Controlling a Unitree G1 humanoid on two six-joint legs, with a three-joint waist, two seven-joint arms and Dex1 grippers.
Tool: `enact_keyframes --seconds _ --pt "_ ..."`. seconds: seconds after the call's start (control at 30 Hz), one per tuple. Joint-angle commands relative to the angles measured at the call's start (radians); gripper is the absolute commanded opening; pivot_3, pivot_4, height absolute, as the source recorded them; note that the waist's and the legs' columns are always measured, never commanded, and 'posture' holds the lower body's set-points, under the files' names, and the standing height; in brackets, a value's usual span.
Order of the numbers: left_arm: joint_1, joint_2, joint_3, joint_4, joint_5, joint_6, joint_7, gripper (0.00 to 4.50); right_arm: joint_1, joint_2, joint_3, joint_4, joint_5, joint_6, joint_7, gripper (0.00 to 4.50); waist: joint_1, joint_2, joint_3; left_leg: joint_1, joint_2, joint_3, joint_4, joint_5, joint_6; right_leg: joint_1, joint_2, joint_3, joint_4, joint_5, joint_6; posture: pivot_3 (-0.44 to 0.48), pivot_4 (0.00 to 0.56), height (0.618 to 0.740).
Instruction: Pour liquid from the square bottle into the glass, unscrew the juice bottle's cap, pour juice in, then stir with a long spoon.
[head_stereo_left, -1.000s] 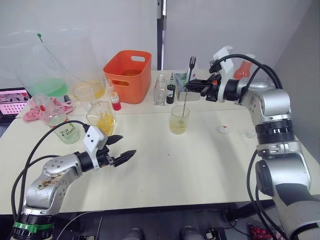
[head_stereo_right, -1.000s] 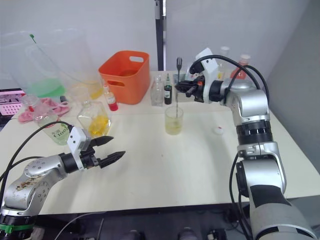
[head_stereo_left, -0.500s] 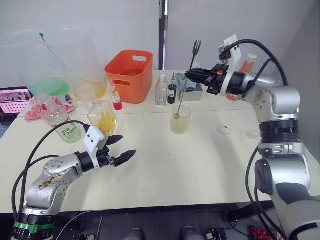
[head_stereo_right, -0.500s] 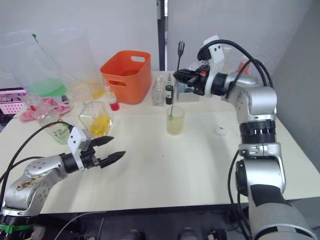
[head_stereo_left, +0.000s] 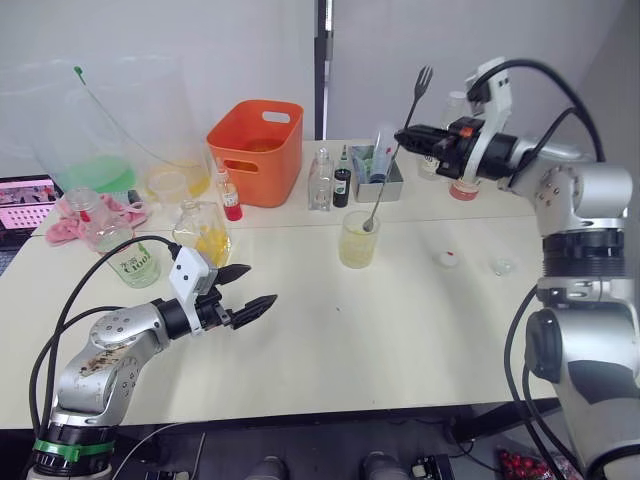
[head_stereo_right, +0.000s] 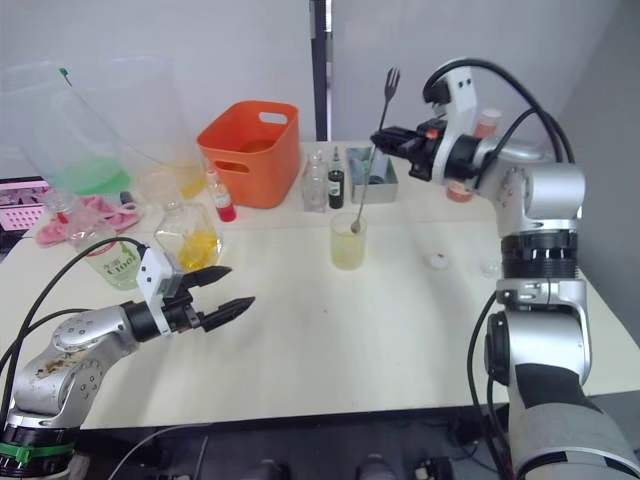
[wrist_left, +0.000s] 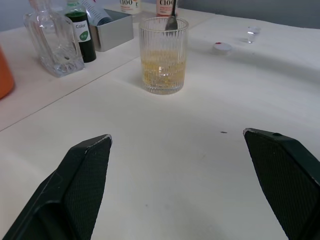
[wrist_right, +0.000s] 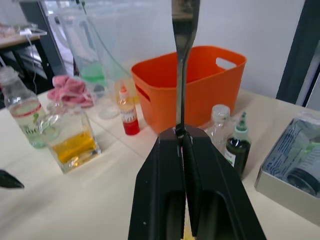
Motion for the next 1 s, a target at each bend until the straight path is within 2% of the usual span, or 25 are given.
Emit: enact_keyframes --seconds 0.03,0.27,0.47,0.63,0.77,0.9,1.0 --pt "-0.040 0.004 0.047 -0.076 -0.077 0.030 0.008 4.47 -0.060 -0.056 -0.031 0.009 0.017 0.011 0.030 0.00 0.002 0.000 0.000 0.000 0.000 0.000 0.000 0.000 0.000 0.000 0.000 0.000 0.000 0.000 0.000 0.000 0.150 0.740" --pt "-0.023 0.020 0.058 -0.143 -0.145 0.068 -0.006 4.47 -0.139 -0.198 0.021 0.078 -0.017 0.035 0.145 0.00 -0.002 0.000 0.000 0.000 0.000 0.001 0.000 0.000 0.000 0.000 0.000 0.000 -0.001 0.000 0.000 0.000 0.150 0.740" --pt "-0.028 0.013 0.039 -0.141 -0.160 0.064 -0.009 4.47 -0.071 -0.333 0.189 -0.018 -0.188 -0.074 0.219 0.00 -0.004 0.000 0.000 0.000 0.000 0.001 0.000 0.000 0.000 0.000 0.000 0.000 -0.001 0.000 0.000 0.000 0.150 0.740" --pt "-0.041 0.016 0.027 -0.132 -0.186 0.091 -0.016 4.47 -0.110 -0.447 0.400 -0.032 -0.309 0.158 0.357 0.00 -0.003 0.001 0.001 0.000 0.000 0.002 0.001 0.000 0.000 0.000 0.000 0.000 -0.001 0.000 0.000 0.000 0.150 0.740" --pt "-0.043 0.006 0.027 -0.153 -0.211 0.111 -0.003 4.47 -0.120 -0.467 0.466 -0.023 -0.313 0.303 0.433 0.00 -0.004 0.001 0.001 0.000 0.000 0.002 0.001 0.000 0.000 0.000 0.000 0.000 -0.001 0.000 0.000 0.000 0.150 0.740" --pt "-0.029 0.008 0.030 -0.173 -0.228 0.139 0.020 4.47 -0.205 -0.364 0.450 0.215 -0.295 0.578 0.358 0.00 -0.006 0.001 0.001 0.000 0.000 0.002 0.001 0.000 0.000 0.000 0.000 0.001 -0.001 0.000 0.000 0.000 0.150 0.740" --pt "-0.024 0.007 0.044 -0.193 -0.252 0.157 0.034 4.47 -0.168 -0.348 0.494 0.249 -0.310 0.609 0.336 0.00 0.000 0.001 0.001 0.000 0.000 0.001 0.001 0.000 0.000 0.000 0.000 0.001 -0.001 0.000 0.000 0.000 0.150 0.740"
